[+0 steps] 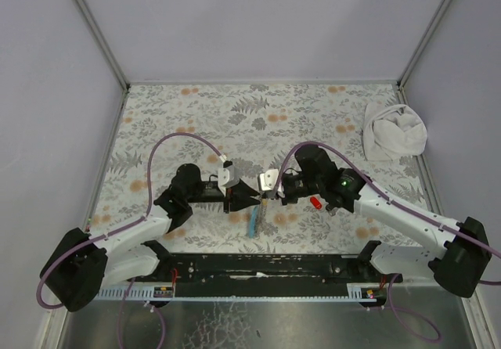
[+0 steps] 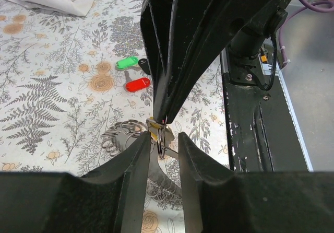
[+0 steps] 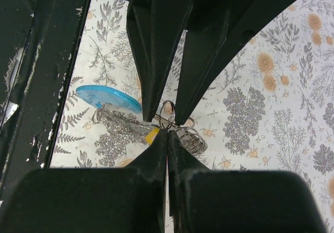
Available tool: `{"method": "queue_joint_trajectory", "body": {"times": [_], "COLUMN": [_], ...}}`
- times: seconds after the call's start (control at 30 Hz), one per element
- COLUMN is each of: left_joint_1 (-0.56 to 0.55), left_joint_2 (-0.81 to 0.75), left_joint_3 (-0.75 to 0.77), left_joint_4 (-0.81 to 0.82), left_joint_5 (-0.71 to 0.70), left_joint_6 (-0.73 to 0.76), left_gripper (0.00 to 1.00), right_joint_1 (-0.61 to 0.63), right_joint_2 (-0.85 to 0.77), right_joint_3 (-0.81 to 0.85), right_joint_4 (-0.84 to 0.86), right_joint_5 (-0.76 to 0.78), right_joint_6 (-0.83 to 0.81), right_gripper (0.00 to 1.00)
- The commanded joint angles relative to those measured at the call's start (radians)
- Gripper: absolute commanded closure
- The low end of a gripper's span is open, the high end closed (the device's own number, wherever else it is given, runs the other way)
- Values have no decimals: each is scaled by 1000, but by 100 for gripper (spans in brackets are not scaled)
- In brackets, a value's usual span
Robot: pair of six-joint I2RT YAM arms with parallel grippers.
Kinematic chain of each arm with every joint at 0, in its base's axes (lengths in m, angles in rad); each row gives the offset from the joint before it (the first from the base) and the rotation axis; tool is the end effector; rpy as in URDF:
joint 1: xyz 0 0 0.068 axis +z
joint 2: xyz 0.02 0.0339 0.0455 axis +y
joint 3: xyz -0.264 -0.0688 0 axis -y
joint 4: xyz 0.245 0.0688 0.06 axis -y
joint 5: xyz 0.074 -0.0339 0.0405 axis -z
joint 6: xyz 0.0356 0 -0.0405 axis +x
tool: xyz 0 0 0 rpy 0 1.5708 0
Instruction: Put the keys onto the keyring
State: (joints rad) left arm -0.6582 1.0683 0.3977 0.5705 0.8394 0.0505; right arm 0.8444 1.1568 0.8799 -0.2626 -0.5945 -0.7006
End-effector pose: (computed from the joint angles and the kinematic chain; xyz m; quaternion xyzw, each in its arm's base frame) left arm 0.1573 -0.1551 0.2298 0.4914 0.5403 -0.4716 0.4941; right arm 0.1542 0.2036 0.2928 -0.6840 0.4949 0.2880 0.4520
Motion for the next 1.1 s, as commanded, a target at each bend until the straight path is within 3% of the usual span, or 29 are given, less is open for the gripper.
{"method": "queue_joint_trajectory", "body": {"times": [0.0,0.23,0.8,1.07], "left_joint_1": [8,7,43,45], "left_joint_2": [7,20,-13,-6], "left_joint_3": [39,46,-27,-37], "left_joint_4": [10,-14,169,232], "left_joint_5": [45,71,4,-152], "left_joint_6": [11,25,-151,-300], "left_gripper": [75,100,100,100], "right_joint_1": [8,8,8,8], "right_joint_2": [5,0,-130,-85], "right_joint_3": [57,53,-102,-120], "right_joint_4": [14,10,66,103], "right_joint_5": [-42,-24,71,35], "right_joint_6": [-13,-11,77,93], "right_gripper": [100,100,100,100]}}
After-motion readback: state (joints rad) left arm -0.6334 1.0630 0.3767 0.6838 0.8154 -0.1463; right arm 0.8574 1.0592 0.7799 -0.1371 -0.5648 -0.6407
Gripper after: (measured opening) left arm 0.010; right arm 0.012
